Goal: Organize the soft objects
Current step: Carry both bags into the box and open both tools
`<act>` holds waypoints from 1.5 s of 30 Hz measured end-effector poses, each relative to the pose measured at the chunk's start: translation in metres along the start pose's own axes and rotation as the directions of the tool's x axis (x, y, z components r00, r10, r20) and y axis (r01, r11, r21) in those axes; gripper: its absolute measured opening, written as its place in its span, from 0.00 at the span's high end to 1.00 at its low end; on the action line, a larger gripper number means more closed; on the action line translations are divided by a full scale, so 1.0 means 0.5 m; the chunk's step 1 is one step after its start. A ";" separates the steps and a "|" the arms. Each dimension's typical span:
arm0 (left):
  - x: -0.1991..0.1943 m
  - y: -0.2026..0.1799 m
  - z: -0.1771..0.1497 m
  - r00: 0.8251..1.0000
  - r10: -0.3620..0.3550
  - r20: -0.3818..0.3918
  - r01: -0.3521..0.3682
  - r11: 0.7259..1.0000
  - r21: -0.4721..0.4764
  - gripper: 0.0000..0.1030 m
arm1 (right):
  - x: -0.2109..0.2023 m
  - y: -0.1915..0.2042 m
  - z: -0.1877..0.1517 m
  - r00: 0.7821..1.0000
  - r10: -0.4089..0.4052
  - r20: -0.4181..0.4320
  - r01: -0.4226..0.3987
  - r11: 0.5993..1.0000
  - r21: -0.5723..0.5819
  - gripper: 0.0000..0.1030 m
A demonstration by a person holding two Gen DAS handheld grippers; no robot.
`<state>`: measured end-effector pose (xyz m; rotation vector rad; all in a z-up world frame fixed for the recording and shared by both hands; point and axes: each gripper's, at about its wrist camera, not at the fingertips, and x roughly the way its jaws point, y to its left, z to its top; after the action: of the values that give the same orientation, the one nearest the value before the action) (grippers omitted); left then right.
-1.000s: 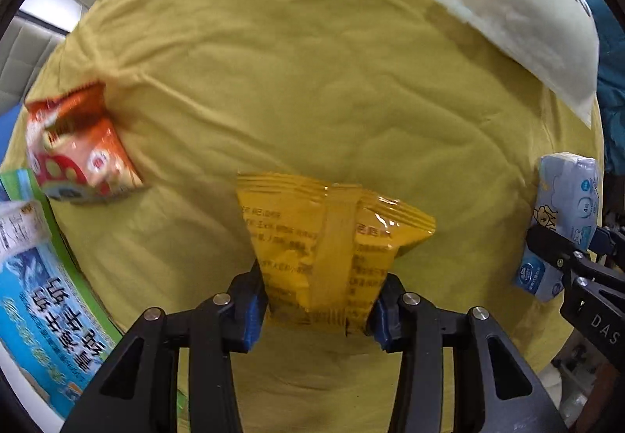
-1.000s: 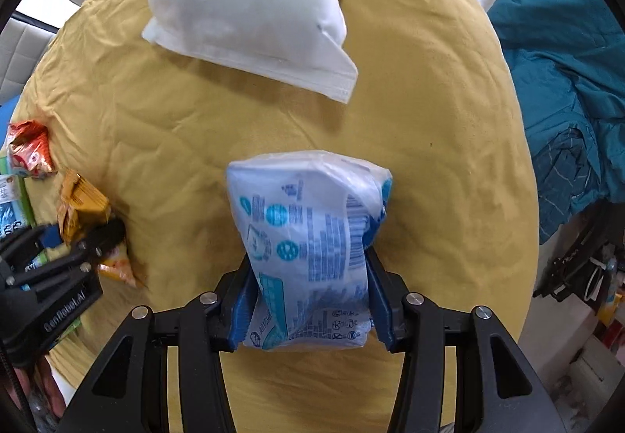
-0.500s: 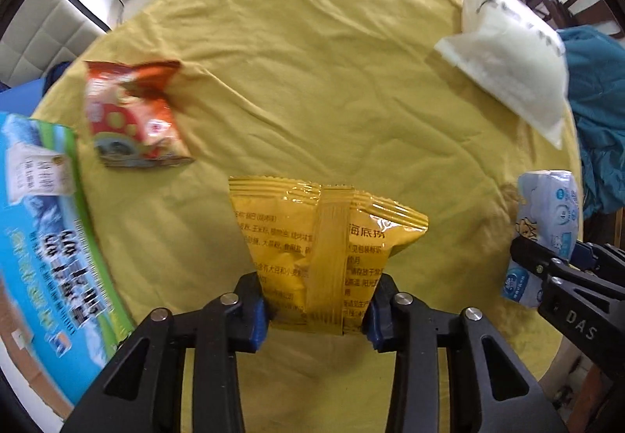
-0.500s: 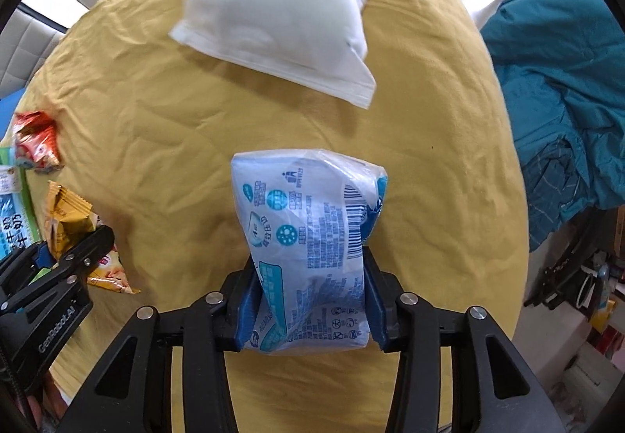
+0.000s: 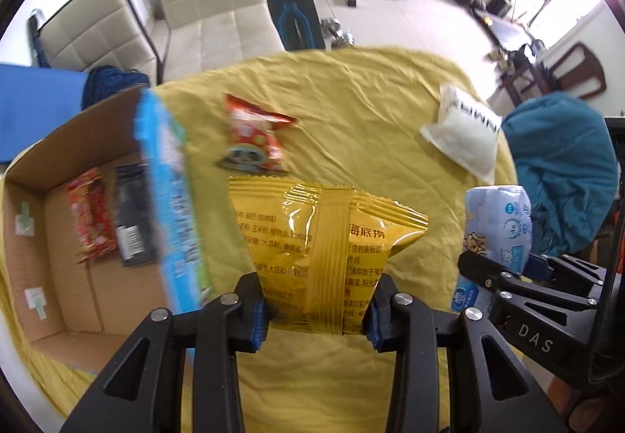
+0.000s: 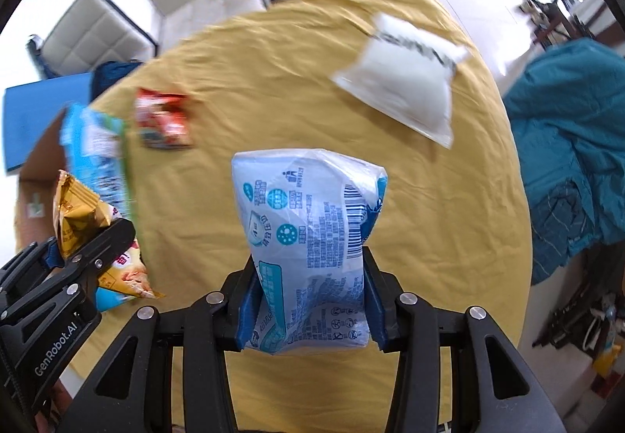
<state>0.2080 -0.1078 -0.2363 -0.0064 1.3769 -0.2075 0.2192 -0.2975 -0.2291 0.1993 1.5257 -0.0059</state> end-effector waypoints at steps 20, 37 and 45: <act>-0.128 0.473 -0.048 0.999 0.044 0.028 -0.035 0.966 -0.256 0.66 | -0.034 0.537 -0.060 0.988 0.150 -0.045 -0.156 0.944 -0.289 0.54; 0.101 0.713 0.023 0.976 0.000 -0.216 -0.072 0.943 -0.326 0.66 | 0.240 0.655 -0.040 0.973 -0.022 -0.228 -0.051 0.950 -0.308 0.54; 0.176 0.707 0.087 0.956 0.032 -0.292 -0.106 0.965 -0.241 0.62 | 0.293 0.667 -0.046 0.960 -0.076 -0.271 -0.016 0.947 -0.322 0.51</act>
<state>0.3167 0.2209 -0.3577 -0.1464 1.6831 0.0316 0.2461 0.0512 -0.3333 -0.0897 1.7870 0.2560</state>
